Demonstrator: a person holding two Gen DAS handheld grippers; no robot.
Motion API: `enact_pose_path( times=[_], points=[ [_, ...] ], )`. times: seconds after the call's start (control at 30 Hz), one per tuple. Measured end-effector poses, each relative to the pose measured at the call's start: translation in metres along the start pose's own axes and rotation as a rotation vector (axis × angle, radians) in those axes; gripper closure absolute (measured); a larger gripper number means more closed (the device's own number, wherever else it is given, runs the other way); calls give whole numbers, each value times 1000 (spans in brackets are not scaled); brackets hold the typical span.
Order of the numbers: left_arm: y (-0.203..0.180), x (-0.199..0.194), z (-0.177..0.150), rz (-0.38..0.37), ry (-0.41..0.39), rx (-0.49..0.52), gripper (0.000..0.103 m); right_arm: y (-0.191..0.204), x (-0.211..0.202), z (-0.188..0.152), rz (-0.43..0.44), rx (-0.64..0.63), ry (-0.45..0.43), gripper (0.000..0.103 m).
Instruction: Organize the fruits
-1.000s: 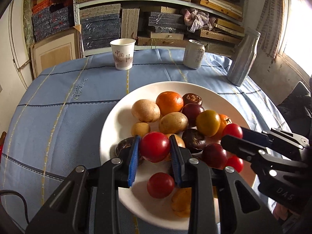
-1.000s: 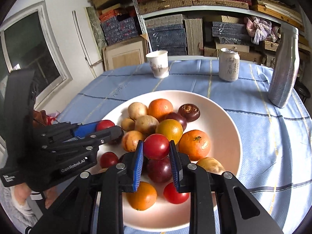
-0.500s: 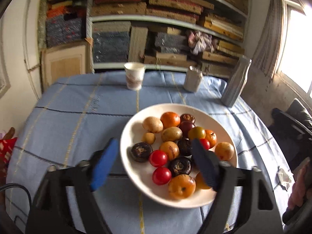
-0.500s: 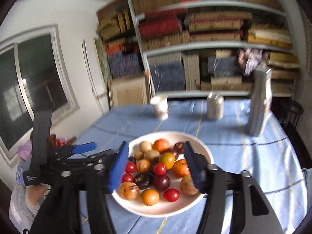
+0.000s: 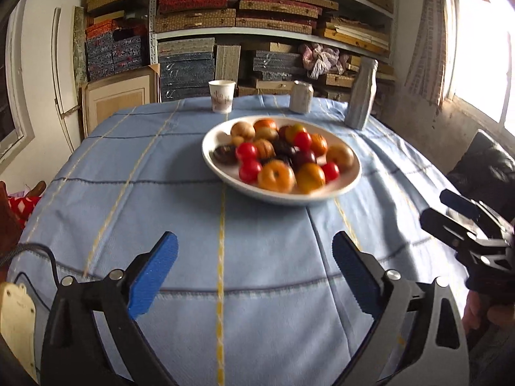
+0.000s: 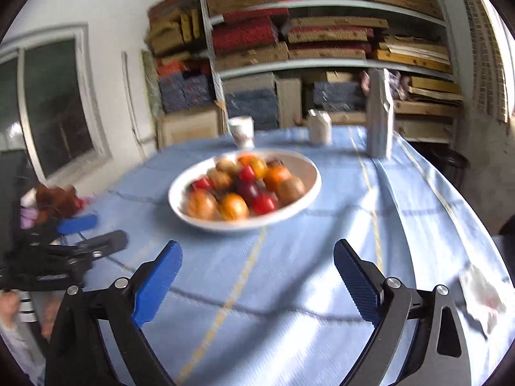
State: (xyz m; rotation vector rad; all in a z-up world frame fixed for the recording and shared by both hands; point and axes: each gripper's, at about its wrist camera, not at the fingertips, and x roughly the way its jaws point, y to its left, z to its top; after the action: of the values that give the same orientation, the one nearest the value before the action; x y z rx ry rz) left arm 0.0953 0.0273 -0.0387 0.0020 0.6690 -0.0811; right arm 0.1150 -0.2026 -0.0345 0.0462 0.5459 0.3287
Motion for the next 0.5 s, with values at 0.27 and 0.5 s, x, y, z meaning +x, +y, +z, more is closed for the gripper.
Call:
enact_pose_path(
  times=[0.27,0.5],
  points=[
    [-4,-6,-8,56,-14,-3,5,-3,0,-3,-11,28,-1,4],
    [-9,-11,3,107,-30,14,5,5,-2,-5,0,-2,-10,4]
  ],
)
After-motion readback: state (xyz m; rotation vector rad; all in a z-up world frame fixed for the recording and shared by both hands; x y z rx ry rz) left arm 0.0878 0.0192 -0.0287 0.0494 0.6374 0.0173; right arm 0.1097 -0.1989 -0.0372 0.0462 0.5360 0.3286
